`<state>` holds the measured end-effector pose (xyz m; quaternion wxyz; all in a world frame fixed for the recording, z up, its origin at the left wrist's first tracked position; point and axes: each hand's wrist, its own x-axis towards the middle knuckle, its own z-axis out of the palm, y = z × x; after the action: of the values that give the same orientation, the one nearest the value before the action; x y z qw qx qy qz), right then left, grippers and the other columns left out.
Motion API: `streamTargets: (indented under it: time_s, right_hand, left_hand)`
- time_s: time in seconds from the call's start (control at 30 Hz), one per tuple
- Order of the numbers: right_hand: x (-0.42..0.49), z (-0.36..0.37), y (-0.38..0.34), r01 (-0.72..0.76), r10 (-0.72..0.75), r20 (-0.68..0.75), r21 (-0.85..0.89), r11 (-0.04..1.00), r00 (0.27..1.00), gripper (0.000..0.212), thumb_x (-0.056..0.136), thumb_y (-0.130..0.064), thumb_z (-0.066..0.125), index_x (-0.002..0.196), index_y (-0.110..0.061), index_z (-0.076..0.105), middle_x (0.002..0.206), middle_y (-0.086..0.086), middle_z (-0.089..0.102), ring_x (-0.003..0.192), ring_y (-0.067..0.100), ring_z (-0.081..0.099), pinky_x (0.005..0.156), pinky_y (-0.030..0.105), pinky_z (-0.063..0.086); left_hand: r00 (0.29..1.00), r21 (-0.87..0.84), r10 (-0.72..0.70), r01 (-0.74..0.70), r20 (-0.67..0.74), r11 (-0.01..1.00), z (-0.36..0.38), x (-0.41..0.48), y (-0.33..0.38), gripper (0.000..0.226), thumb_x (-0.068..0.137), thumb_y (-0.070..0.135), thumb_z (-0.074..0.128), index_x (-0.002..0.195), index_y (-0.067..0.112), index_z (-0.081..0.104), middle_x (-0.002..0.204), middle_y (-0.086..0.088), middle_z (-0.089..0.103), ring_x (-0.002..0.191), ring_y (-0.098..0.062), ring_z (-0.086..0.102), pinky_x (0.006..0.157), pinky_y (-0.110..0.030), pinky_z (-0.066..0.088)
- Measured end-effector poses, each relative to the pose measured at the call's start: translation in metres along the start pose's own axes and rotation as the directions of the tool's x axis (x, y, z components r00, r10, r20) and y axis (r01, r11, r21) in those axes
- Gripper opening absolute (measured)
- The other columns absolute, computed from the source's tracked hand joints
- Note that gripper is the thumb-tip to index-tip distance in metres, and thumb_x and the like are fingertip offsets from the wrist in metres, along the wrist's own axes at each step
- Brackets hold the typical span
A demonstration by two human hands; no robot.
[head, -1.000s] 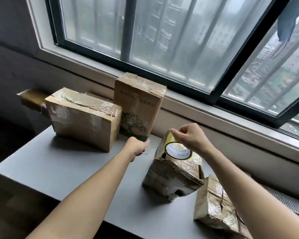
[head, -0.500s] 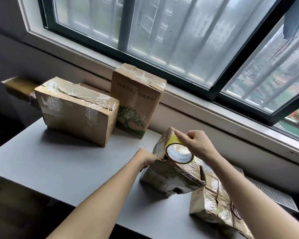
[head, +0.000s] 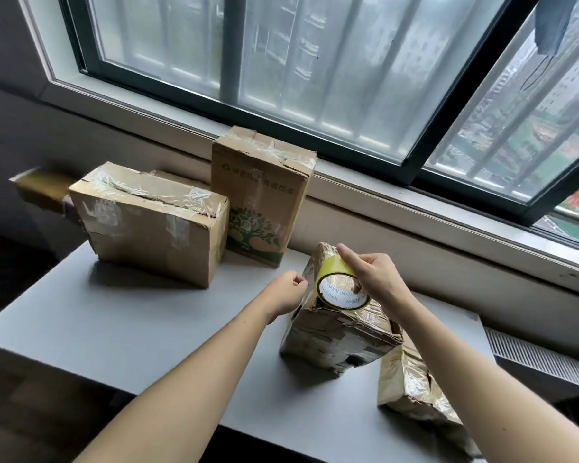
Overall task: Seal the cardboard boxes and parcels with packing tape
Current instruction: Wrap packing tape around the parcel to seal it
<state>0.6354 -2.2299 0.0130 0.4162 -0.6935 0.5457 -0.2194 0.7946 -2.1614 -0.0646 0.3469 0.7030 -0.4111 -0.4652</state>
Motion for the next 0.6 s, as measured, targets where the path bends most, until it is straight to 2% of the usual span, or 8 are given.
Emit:
streamTargets:
  time_s: [0.07,0.17,0.27,0.3,0.4,0.47,0.53,0.6]
  right_hand:
    - [0.001,0.004,0.0,-0.002,0.007,-0.074,0.069,0.998,0.997,0.068,0.071,-0.076,0.064,0.057,-0.009,0.062,0.056,0.004,0.045,0.05,0.016,0.047,0.059,0.033,0.043]
    - [0.003,0.006,-0.001,-0.023,0.057,-0.179,0.187,0.982,0.982,0.054,0.08,-0.061,0.067,0.051,-0.018,0.054,0.05,-0.001,0.039,0.039,0.01,0.048,0.062,0.04,0.05]
    - [0.004,0.008,-0.004,-0.039,0.11,-0.254,0.269,0.962,0.961,0.054,0.09,-0.053,0.064,0.053,-0.017,0.049,0.047,-0.004,0.042,0.042,0.014,0.048,0.055,0.028,0.043]
    - [0.005,0.01,-0.005,-0.035,0.113,-0.278,0.27,0.962,0.954,0.053,0.094,-0.05,0.061,0.057,-0.014,0.048,0.051,-0.001,0.042,0.047,0.017,0.048,0.05,0.023,0.04]
    - [0.008,0.013,-0.01,-0.063,0.151,-0.283,0.296,0.953,0.947,0.053,0.099,-0.051,0.052,0.062,-0.013,0.045,0.059,0.005,0.045,0.059,0.022,0.045,0.054,0.028,0.036]
    - [0.012,0.013,-0.016,-0.078,0.154,-0.24,0.299,0.951,0.959,0.055,0.1,-0.052,0.047,0.062,-0.014,0.043,0.059,0.005,0.045,0.061,0.022,0.046,0.059,0.034,0.036]
    - [0.016,0.01,-0.019,-0.069,0.118,-0.181,0.254,0.965,0.976,0.055,0.103,-0.05,0.043,0.061,-0.014,0.041,0.058,0.003,0.043,0.061,0.021,0.045,0.059,0.033,0.036]
    - [0.018,0.004,-0.021,-0.044,0.073,-0.121,0.227,0.973,0.99,0.052,0.105,-0.045,0.041,0.062,-0.016,0.039,0.057,0.0,0.038,0.055,0.016,0.038,0.053,0.029,0.032]
  left_hand:
    - [0.994,-0.065,0.09,-0.086,0.062,0.994,-0.006,-0.016,0.015,0.031,0.107,0.036,0.036,0.111,0.016,0.059,0.11,-0.002,0.064,0.099,-0.013,0.058,0.08,-0.026,0.047]
    - [0.973,-0.111,0.156,-0.139,0.167,0.984,-0.01,-0.038,0.018,0.045,0.103,0.053,0.031,0.122,0.021,0.057,0.115,0.006,0.06,0.113,-0.009,0.056,0.085,-0.022,0.042]
    - [0.957,0.036,0.231,-0.241,0.177,0.97,-0.005,-0.044,0.013,0.04,0.097,0.049,0.052,0.127,0.023,0.051,0.122,0.008,0.055,0.119,-0.008,0.05,0.082,-0.008,0.039]
    - [0.957,0.084,0.248,-0.263,0.151,0.961,-0.001,-0.043,0.013,0.049,0.094,0.047,0.06,0.134,0.022,0.046,0.127,0.007,0.051,0.122,-0.007,0.046,0.085,-0.006,0.037]
    - [0.964,0.175,0.265,-0.255,-0.038,0.951,0.02,-0.042,0.017,0.099,0.076,0.059,0.075,0.15,0.02,0.024,0.147,0.002,0.032,0.139,-0.014,0.029,0.116,-0.027,0.026]
    - [0.965,0.163,0.222,-0.199,-0.14,0.966,0.038,-0.038,0.022,0.119,0.065,0.065,0.08,0.152,0.018,0.015,0.15,-0.001,0.023,0.142,-0.017,0.021,0.12,-0.036,0.022]
    - [0.959,0.135,0.184,-0.157,-0.214,0.978,0.052,-0.032,0.027,0.118,0.067,0.062,0.079,0.152,0.014,0.013,0.148,-0.005,0.023,0.142,-0.022,0.021,0.12,-0.039,0.022]
    - [0.946,0.099,0.165,-0.143,-0.279,0.985,0.058,-0.024,0.031,0.102,0.076,0.054,0.076,0.149,0.012,0.017,0.148,-0.009,0.024,0.142,-0.026,0.022,0.12,-0.041,0.022]
